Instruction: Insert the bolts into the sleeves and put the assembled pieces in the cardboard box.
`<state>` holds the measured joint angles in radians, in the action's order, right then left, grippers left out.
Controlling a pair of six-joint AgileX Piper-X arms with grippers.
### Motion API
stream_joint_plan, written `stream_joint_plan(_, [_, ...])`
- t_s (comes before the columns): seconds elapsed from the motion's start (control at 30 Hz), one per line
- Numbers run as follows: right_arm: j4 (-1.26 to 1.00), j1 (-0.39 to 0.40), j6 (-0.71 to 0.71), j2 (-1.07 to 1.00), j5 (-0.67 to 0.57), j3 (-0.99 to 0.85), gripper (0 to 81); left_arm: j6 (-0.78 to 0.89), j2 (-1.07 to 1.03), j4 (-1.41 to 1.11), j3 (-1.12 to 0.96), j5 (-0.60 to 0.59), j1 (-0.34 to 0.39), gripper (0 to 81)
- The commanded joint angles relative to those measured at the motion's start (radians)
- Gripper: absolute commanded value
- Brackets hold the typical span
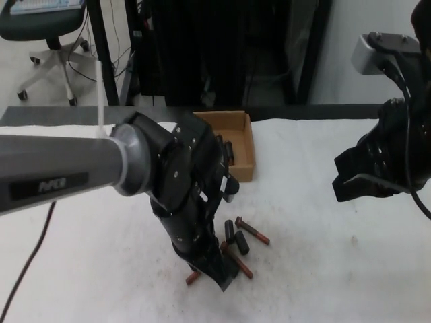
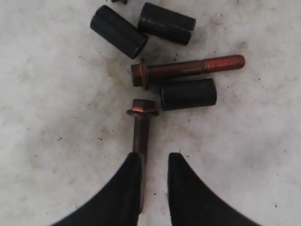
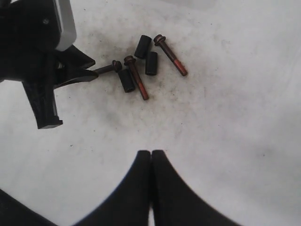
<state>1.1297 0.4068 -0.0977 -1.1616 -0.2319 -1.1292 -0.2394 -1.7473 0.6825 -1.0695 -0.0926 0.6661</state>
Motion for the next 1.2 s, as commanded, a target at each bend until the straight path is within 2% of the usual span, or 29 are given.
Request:
stream_joint_plan(0.0, [-0.011,0.0,-0.007,0.011,-0.014,-0.002,0.4,0.001,-0.025,0.007,-0.017,0.012,0.004,19.7])
stream_joint_plan(1.17, [-0.018,0.0,-0.007,0.011,-0.014,-0.002,0.4,-0.019,-0.135,-0.027,-0.081,0.002,0.004,19.7])
